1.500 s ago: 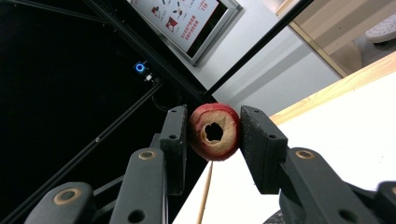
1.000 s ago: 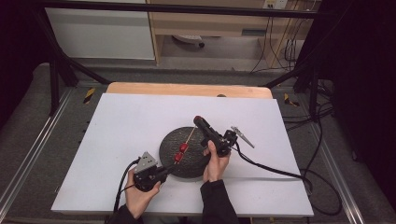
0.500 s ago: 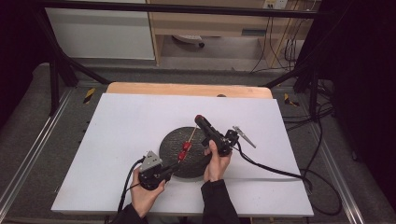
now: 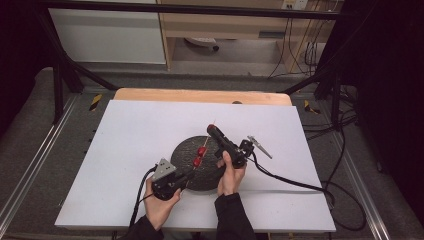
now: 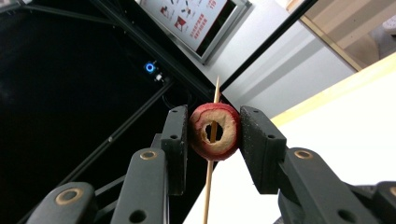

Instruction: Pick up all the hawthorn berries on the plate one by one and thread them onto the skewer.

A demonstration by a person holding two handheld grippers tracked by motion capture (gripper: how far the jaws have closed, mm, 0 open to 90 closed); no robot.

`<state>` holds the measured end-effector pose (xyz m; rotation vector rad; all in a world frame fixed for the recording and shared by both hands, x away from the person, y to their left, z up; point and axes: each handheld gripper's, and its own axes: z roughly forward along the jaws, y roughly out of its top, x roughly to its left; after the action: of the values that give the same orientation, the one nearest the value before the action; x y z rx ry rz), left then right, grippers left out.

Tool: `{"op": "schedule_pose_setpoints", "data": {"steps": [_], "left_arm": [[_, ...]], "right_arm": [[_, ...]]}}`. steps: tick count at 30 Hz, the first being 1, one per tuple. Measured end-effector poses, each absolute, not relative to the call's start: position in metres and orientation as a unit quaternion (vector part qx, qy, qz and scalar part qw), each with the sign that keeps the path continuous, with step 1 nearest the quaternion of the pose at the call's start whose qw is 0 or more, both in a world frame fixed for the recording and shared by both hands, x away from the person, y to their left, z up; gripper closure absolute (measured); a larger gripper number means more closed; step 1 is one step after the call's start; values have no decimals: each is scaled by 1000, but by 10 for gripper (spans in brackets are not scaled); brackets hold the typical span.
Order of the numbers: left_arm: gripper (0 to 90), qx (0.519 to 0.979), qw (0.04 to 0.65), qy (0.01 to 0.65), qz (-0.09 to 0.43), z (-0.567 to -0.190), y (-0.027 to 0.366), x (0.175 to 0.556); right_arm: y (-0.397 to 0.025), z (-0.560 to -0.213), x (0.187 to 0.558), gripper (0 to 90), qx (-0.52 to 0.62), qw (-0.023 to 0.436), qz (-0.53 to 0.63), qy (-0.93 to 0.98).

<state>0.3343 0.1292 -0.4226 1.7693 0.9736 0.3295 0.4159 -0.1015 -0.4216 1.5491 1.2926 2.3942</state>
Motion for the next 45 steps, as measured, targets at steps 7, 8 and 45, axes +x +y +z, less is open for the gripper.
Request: {"op": "schedule_pose_setpoints", "data": {"steps": [7, 8, 45], "left_arm": [[887, 741, 518, 406, 131, -420, 126, 342], [887, 742, 516, 406, 133, -420, 127, 343], [887, 755, 502, 404, 117, -415, 154, 356]], "right_arm": [[-102, -420, 414, 640, 491, 6, 763, 421], [-102, -421, 414, 640, 490, 8, 763, 422], [-139, -408, 409, 54, 442, 62, 609, 656]]}}
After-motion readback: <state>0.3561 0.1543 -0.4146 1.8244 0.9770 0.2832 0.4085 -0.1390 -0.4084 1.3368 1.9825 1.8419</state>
